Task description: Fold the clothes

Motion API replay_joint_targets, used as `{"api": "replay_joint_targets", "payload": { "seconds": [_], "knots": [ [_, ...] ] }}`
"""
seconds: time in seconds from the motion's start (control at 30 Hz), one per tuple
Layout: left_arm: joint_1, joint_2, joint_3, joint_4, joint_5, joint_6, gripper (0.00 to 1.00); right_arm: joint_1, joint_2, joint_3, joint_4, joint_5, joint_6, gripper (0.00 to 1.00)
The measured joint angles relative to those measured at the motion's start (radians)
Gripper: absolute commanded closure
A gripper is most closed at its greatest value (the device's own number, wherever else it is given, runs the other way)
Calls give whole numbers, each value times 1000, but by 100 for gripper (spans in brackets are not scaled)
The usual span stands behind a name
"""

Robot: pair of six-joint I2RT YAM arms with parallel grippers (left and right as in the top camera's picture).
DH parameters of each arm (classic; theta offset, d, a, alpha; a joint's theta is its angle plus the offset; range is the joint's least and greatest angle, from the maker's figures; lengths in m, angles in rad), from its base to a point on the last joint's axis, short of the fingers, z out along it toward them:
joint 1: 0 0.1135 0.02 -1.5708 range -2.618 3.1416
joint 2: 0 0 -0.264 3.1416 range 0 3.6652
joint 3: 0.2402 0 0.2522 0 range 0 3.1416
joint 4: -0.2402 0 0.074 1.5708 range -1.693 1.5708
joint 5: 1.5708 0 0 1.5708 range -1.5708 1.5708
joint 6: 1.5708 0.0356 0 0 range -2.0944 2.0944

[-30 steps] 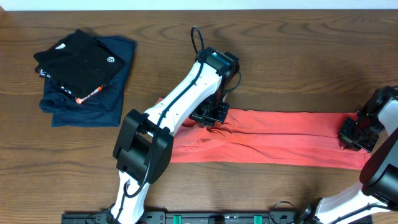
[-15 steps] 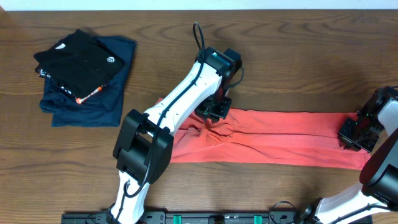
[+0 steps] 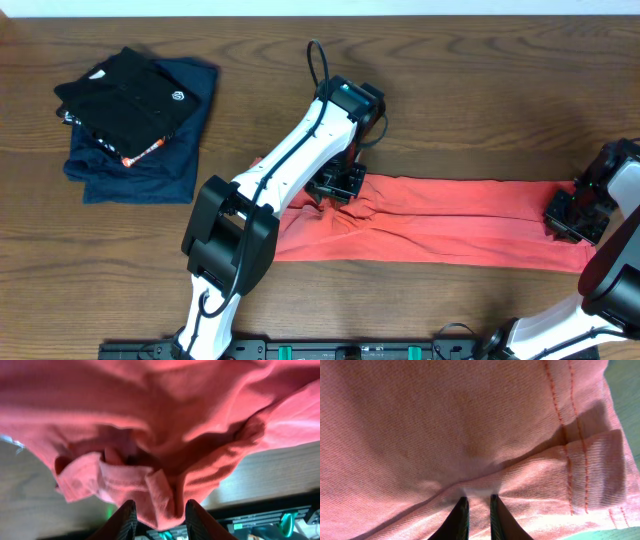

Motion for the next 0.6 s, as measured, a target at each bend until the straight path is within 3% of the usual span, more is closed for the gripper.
{"api": "replay_joint_targets", "payload": {
  "seconds": [0.2, 0.33, 0.53, 0.6],
  "knots": [
    [0, 0, 0, -39, 0, -40, 62, 0, 0, 0, 0, 1, 0, 85],
    [0, 0, -7, -40, 2, -71, 81, 0, 0, 0, 0, 1, 0, 85],
    [-2, 0, -67, -8, 6, -75, 86, 0, 0, 0, 0, 1, 0, 85],
    [-5, 0, -86, 6, 9, -82, 94, 0, 0, 0, 0, 0, 0, 85]
  ]
}}
